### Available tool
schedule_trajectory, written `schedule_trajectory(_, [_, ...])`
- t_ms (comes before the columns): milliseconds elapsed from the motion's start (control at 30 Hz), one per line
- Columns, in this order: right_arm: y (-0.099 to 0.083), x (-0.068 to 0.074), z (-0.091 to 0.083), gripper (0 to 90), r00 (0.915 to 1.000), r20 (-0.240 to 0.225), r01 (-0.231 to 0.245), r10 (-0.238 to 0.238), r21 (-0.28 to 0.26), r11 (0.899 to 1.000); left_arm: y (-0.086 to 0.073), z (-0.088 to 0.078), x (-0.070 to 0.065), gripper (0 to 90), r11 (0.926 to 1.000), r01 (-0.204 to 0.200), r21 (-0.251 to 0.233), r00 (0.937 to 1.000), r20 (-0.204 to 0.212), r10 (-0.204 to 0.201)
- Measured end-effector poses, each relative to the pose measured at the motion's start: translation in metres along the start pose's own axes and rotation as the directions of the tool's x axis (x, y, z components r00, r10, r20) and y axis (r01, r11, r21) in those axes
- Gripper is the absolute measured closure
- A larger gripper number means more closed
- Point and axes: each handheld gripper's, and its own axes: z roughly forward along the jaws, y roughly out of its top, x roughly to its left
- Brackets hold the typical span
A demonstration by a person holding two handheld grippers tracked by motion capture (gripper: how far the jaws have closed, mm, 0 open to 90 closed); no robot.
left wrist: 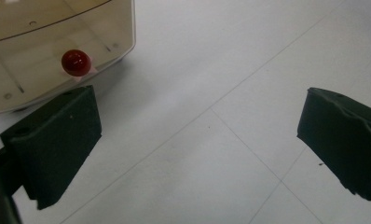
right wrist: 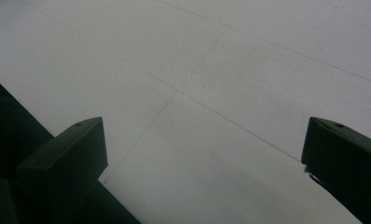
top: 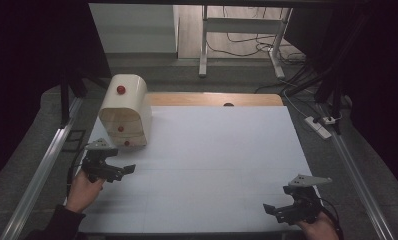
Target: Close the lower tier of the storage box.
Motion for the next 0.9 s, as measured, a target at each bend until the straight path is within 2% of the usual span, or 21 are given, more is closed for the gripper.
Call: schedule_trajectory(900, [0.0,0.001,0.001,0.3,0.9999,0.0,0.014,-0.014,0.01,1.0,-0.016,-0.017,-0.009,0.0,0.9999,0.015,-0.007,0.9998,0.009,-0.015])
